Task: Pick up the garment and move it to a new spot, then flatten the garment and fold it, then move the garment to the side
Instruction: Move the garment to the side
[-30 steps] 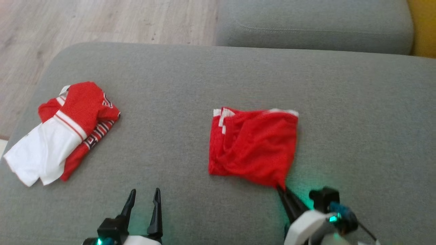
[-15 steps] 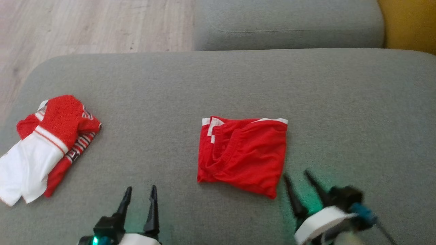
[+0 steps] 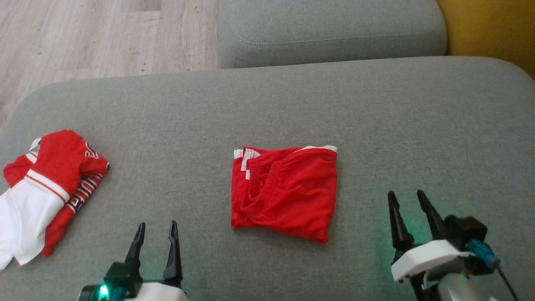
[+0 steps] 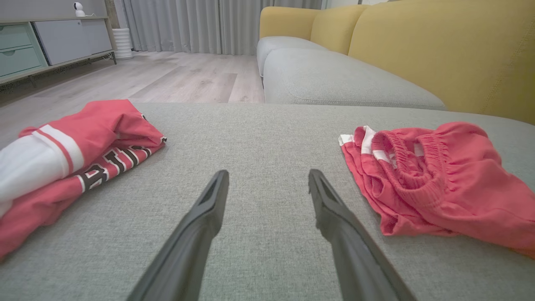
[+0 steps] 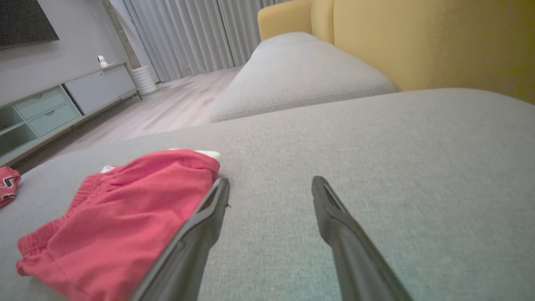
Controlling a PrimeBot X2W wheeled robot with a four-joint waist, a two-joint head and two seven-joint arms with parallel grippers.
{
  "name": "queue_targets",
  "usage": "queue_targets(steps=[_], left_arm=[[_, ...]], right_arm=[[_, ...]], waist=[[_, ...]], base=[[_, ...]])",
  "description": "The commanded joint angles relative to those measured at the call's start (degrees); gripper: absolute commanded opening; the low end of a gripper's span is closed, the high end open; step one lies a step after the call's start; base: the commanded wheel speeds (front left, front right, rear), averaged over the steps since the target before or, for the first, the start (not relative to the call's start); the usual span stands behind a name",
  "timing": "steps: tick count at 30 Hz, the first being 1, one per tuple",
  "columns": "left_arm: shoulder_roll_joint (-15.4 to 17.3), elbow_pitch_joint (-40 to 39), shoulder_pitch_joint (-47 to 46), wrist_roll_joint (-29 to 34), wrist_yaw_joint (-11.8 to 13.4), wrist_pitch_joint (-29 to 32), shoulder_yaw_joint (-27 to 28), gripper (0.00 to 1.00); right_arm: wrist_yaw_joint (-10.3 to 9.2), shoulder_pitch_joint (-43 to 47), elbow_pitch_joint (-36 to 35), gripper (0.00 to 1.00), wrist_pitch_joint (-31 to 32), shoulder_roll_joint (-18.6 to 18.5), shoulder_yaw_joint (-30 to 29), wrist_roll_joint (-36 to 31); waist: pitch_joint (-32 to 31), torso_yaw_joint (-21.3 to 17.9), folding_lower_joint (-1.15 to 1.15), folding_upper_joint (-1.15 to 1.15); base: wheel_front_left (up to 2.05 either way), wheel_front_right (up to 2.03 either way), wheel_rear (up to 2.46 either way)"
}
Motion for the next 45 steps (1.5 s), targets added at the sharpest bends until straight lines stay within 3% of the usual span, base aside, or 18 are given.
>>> queue_targets(steps=[1, 13, 22, 23, 24, 26, 33, 45], left_arm=[[0.3, -1.4, -1.8, 0.3, 0.5, -0.3, 2.0, 1.00], [0.3, -0.5, -2.9, -0.8, -0.3, -0.3, -1.4, 1.00], [0.3, 0.1, -4.9, -0.5, -1.1, -0.3, -2.3, 1.00], [0.3, 0.1, -4.9, -0.4, -1.1, -0.3, -2.2, 1.00], [0.3, 0.1, -4.9, -0.4, -1.1, -0.3, -2.1, 1.00], [0.3, 0.0, -4.9, -0.5, -1.0, -0.3, -1.7, 1.00], [0.3, -0.2, -5.0, -0.4, -1.5, -0.3, -1.3, 1.00], [0.3, -1.3, -7.7, -0.7, -2.5, -0.3, -4.4, 1.00]], right_arm=[[-0.04, -2.3, -1.0, 1.00, -0.4, -0.1, 1.5, -0.5], [-0.04, -11.5, 9.8, 1.00, -0.4, -0.1, 11.4, 5.3], [-0.04, -19.0, 25.1, 1.00, -0.4, -0.1, 16.8, 9.5], [-0.04, -19.2, 26.2, 0.96, -0.4, -0.1, 17.7, 9.9], [-0.04, -19.5, 27.0, 0.00, -0.4, -0.1, 18.5, 10.5], [-0.04, -19.9, 27.4, 0.00, -0.4, -0.1, 19.8, 11.3], [-0.04, -20.3, 24.7, 0.00, -0.4, -0.1, 19.1, 10.8], [-0.04, -18.3, 18.9, 0.00, -0.4, -0.1, 18.9, 11.2]], waist=[[0.0, 0.1, 0.00, 0.00], [3.7, 3.1, 0.00, 0.00], [7.1, 7.2, 0.00, 0.00], [7.2, 7.3, 0.00, 0.00], [7.4, 7.2, 0.00, 0.00], [7.7, 6.4, 0.00, 0.00], [7.1, -0.2, 0.00, 0.00], [7.1, -24.8, 0.00, 0.00]], base=[[0.00, 0.00, 0.00], [0.00, 0.00, 0.00], [0.00, 0.00, 0.00], [0.00, 0.00, 0.00], [0.00, 0.00, 0.00], [0.00, 0.00, 0.00], [0.00, 0.00, 0.00], [0.00, 0.00, 0.00]])
